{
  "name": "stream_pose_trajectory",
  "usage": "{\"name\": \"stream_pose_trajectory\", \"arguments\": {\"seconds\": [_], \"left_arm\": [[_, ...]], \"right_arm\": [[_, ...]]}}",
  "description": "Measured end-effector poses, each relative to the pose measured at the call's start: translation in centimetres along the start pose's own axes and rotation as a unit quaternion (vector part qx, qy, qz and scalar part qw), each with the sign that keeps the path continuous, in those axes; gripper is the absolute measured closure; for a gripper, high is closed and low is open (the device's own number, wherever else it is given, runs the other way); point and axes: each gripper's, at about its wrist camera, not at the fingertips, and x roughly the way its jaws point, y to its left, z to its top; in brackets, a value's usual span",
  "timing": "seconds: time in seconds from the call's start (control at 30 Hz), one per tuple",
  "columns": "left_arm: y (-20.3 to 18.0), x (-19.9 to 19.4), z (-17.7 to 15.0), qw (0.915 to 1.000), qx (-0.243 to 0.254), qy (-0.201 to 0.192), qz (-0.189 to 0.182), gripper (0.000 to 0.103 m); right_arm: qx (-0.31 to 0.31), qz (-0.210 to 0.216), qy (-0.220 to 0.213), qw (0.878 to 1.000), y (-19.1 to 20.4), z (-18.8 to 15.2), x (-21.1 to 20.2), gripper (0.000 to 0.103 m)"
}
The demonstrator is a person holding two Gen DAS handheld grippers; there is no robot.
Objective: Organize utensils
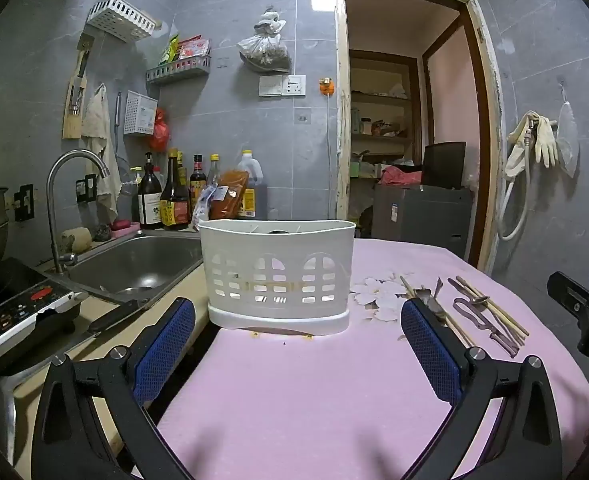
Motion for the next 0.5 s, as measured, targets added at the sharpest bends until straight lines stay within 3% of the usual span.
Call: {"name": "stream_pose_trajectory", "arguments": {"seconds": [0.5], "left_arm": [[0.01, 0.03, 0.0, 1.0, -0.002, 0.005, 0.0, 0.002]], "right_arm": [[-0.001, 0.0, 0.001, 1.0, 0.12, -0.05, 0.08, 0.0]]}}
